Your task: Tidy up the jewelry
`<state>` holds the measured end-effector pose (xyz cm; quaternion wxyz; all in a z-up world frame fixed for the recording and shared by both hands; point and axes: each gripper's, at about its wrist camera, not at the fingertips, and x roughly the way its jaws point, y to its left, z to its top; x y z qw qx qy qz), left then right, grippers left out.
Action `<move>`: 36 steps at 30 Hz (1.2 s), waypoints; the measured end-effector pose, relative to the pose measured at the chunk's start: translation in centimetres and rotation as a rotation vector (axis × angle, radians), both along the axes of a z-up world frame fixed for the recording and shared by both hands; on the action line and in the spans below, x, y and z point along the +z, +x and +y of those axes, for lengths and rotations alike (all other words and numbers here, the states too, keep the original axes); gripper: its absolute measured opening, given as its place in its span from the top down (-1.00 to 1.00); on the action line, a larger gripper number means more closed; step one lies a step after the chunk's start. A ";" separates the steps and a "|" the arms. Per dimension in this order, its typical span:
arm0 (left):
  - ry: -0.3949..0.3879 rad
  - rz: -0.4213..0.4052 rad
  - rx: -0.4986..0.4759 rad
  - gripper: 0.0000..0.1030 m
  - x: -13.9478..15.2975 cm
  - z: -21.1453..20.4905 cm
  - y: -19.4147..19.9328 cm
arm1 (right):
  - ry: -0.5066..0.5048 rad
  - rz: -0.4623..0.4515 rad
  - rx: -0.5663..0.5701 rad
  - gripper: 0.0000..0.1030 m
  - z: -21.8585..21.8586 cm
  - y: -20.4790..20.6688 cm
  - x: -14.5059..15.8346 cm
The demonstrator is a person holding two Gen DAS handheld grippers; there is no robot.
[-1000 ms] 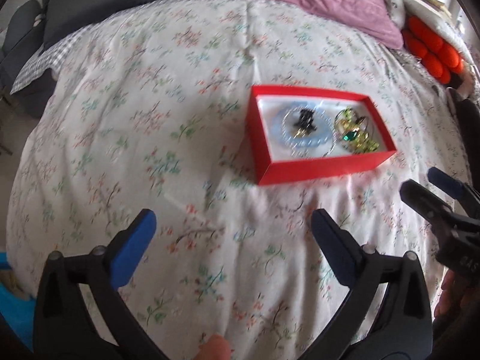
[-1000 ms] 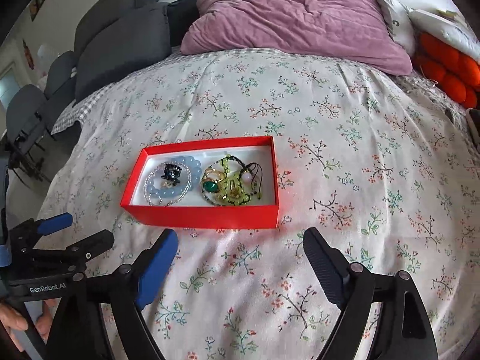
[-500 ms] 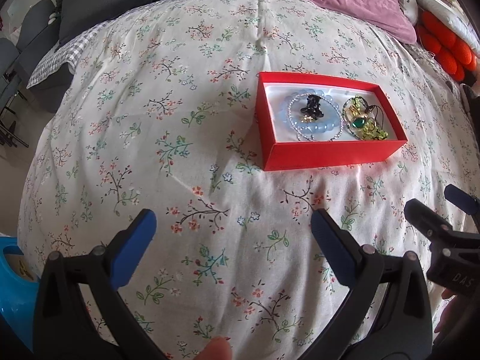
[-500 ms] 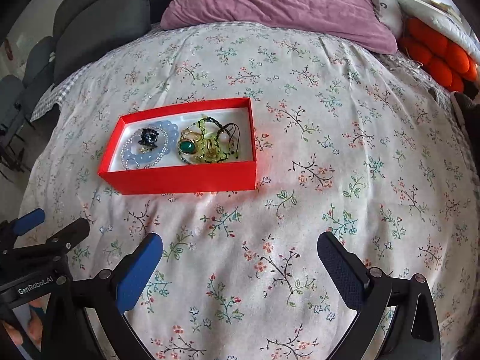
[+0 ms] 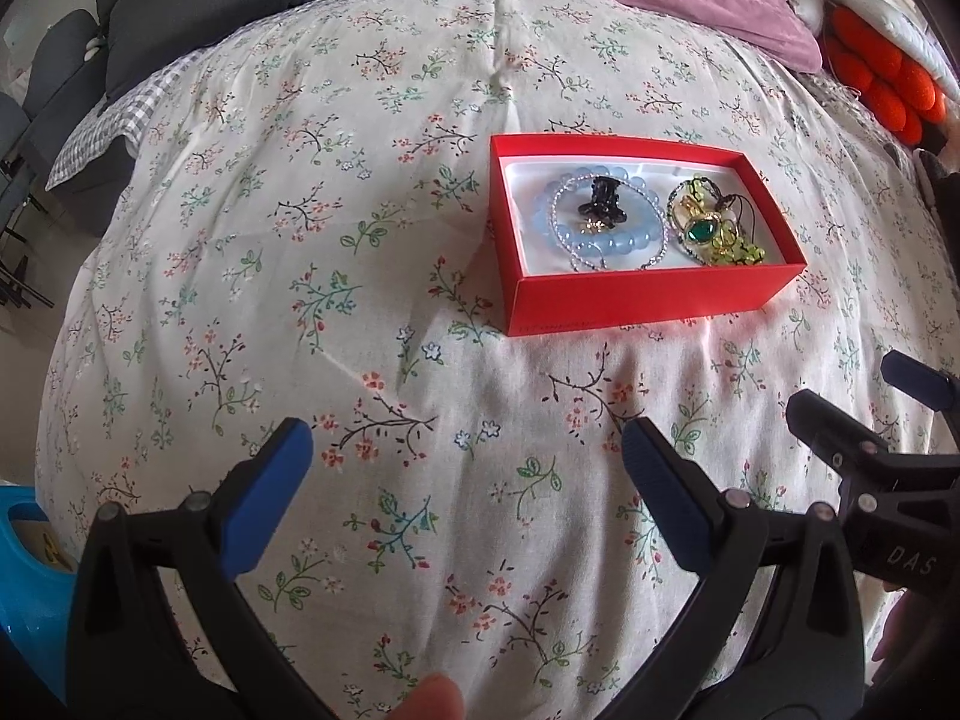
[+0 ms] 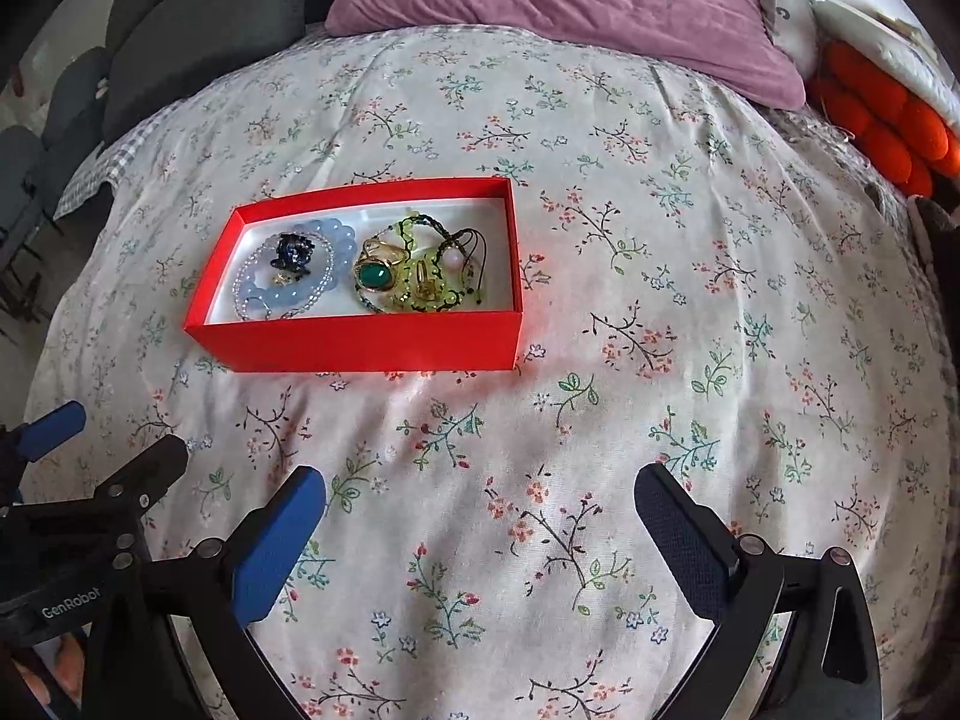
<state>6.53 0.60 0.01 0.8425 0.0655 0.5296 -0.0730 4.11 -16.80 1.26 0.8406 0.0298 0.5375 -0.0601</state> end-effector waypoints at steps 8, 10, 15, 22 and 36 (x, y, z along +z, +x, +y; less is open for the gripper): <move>-0.003 0.005 -0.003 -0.99 -0.1 0.0 -0.1 | 0.003 0.004 -0.008 -1.00 -0.1 0.0 -0.1; -0.002 0.007 -0.006 -0.99 -0.1 -0.1 -0.1 | 0.004 0.005 -0.009 -1.00 -0.2 0.0 -0.1; 0.000 0.008 -0.010 -0.99 -0.2 -0.3 -0.2 | 0.004 0.005 -0.010 -1.00 -0.2 -0.1 -0.1; 0.001 0.013 -0.016 -0.99 -0.3 -0.6 -0.3 | 0.004 0.005 -0.011 -1.00 -0.2 -0.1 -0.1; 0.001 0.013 -0.017 -0.99 -0.3 -0.6 -0.3 | 0.004 0.005 -0.010 -1.00 -0.3 -0.1 -0.1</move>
